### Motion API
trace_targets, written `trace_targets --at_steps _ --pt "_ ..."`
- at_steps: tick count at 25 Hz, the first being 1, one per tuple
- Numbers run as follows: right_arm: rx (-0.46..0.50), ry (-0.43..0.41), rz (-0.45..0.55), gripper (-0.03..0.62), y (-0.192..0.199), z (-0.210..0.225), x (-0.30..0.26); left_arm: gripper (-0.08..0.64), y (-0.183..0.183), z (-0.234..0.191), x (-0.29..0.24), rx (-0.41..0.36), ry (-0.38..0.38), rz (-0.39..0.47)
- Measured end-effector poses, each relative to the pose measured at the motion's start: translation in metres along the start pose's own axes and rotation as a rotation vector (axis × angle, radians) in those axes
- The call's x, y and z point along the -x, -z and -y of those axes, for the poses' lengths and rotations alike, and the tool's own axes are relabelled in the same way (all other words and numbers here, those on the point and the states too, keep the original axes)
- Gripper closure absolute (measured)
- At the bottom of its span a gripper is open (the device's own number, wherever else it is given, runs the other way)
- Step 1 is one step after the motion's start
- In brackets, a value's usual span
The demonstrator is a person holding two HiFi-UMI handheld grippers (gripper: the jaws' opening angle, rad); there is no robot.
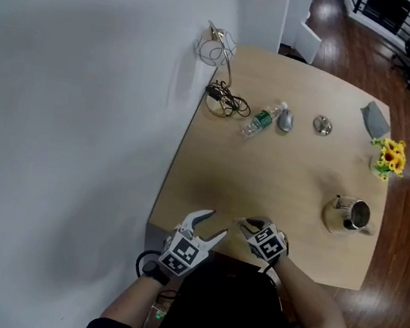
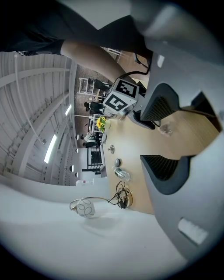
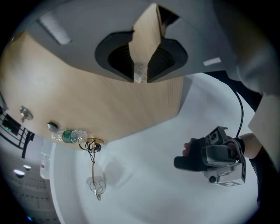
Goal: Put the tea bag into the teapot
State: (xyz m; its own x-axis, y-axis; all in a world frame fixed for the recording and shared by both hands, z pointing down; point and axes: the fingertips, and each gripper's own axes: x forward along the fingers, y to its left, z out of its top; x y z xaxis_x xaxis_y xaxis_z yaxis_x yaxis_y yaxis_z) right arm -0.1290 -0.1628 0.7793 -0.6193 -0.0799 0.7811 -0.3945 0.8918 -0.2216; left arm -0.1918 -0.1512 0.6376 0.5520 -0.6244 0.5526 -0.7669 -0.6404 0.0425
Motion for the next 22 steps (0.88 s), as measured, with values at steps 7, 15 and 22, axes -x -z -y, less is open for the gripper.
trace_targets --at_steps 7,15,22 --pt "-0.004 0.012 -0.045 0.556 0.008 -0.003 -0.012 0.319 0.006 0.003 0.004 0.005 -0.010 -0.015" --pt "-0.061 0.024 0.044 0.583 -0.013 0.005 0.013 0.319 0.001 0.007 -0.003 0.003 -0.004 -0.019" --pt "-0.130 0.077 0.265 0.583 -0.051 0.030 0.093 0.319 -0.036 0.019 -0.026 -0.052 0.035 0.015"
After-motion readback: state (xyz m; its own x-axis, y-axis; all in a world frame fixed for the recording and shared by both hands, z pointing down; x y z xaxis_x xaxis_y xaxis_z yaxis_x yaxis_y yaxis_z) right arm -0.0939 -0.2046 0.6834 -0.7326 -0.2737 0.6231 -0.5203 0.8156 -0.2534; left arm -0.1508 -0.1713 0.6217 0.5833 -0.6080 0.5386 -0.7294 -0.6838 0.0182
